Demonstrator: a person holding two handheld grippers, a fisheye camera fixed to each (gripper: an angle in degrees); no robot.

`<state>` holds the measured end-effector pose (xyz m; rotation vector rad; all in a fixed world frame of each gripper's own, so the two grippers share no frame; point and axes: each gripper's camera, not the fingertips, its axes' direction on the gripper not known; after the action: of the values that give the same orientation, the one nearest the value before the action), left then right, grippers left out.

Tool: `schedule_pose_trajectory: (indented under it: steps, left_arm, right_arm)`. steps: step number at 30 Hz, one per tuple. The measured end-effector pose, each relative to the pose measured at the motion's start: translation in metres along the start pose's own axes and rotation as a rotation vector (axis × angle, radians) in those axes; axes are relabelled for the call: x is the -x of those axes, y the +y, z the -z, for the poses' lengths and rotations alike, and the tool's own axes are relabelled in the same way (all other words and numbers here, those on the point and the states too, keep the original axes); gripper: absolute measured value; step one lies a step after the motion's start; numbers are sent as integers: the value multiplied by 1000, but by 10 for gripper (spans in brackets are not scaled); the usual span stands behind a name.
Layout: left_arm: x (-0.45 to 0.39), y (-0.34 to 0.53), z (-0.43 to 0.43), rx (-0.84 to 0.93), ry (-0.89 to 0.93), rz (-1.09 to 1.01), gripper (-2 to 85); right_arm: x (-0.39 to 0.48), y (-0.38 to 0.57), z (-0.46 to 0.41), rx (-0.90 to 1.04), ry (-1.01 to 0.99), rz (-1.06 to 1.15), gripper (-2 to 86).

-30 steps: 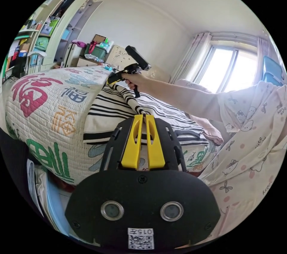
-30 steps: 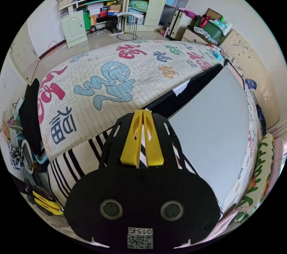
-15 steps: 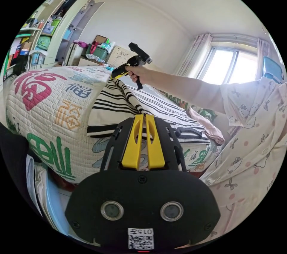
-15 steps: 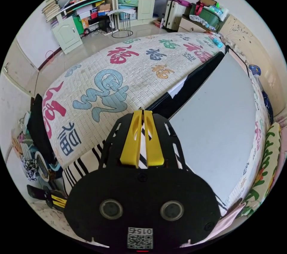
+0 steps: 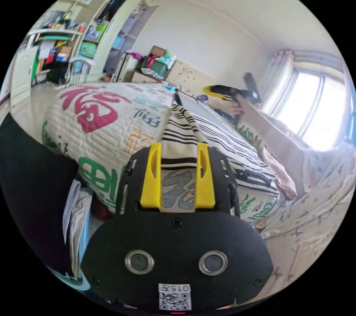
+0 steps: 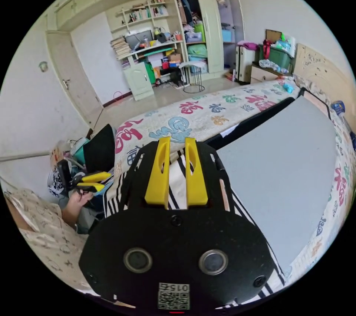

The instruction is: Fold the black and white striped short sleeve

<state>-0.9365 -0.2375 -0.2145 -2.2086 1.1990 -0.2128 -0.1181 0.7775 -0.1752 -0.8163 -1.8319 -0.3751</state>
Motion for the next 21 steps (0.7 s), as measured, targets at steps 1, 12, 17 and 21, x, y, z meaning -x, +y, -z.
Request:
schedule_pose_trajectory:
  steps: [1, 12, 17, 21]
  left_arm:
    - [21, 6, 0, 19, 1, 52, 130]
    - [70, 79, -6, -76, 1, 290, 117]
    - [103, 91, 1, -93, 131, 335, 53]
    - [120, 83, 15, -145, 185, 282, 4]
  right_arm:
    - [-9, 10, 24, -29, 17, -18, 66]
    - [-50, -52, -50, 101, -13, -307, 133]
    - [-8, -116, -116, 236, 13, -284, 105]
    - [37, -165, -149, 350, 151, -188, 58]
